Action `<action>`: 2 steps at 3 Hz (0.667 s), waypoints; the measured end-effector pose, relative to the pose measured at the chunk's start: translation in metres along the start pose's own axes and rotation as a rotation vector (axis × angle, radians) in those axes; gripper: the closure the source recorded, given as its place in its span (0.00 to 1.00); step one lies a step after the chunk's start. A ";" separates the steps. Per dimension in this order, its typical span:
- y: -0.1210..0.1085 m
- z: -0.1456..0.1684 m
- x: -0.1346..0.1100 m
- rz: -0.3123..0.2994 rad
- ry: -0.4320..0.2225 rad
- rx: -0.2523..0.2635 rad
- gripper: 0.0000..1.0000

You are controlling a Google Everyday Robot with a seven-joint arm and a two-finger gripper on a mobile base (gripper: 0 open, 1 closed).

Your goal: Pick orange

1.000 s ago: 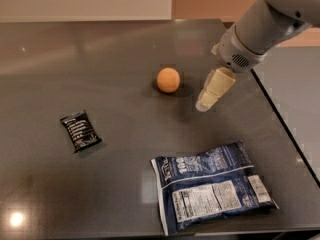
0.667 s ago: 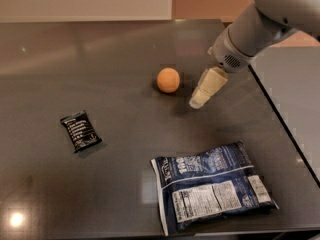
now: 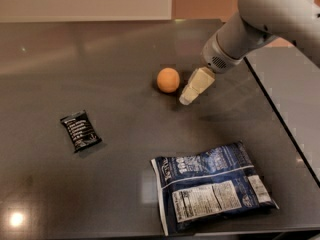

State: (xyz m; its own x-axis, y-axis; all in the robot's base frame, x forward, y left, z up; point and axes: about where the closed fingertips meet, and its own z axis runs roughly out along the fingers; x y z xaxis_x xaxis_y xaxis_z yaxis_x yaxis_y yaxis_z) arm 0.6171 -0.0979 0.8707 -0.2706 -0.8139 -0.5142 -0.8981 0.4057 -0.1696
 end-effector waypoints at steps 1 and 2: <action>-0.003 0.014 -0.008 0.016 -0.012 -0.008 0.00; -0.006 0.024 -0.019 0.026 -0.023 -0.023 0.00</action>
Offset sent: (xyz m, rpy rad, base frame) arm 0.0305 0.0348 -0.0087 0.0586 0.0284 -0.0096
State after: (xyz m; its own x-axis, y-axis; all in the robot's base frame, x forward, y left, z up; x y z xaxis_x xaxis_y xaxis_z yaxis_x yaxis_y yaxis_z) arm 0.6359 -0.0748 0.8612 -0.2860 -0.7931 -0.5377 -0.8987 0.4167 -0.1367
